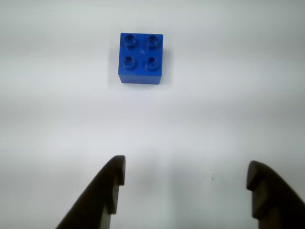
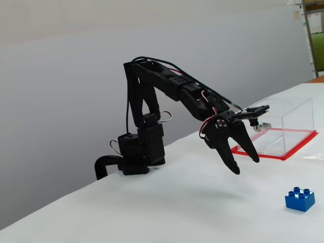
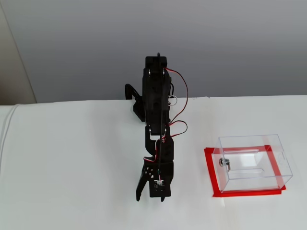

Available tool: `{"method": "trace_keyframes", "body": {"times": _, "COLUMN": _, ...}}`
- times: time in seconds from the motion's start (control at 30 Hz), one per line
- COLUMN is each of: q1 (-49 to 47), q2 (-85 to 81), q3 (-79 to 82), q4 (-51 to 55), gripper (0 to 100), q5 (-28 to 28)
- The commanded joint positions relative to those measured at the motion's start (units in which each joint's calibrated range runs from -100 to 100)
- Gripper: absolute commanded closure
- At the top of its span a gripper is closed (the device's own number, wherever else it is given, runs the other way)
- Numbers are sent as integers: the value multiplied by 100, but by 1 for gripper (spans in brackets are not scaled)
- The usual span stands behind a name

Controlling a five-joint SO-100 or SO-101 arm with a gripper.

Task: Pick the blue lego brick and place it into the transparent box

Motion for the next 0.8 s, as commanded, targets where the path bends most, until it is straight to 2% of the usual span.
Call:
{"method": "trace_keyframes", "body": {"times": 0.0, "q1": 20, "q2": 203, "q3": -602, "q4": -258, "gripper": 71, "q5": 22}}
{"method": "trace_keyframes", "body": {"times": 0.77, "q1": -113, "q2": 2528, "q3": -3197, "q4": -232, "gripper": 71, "q5": -30}}
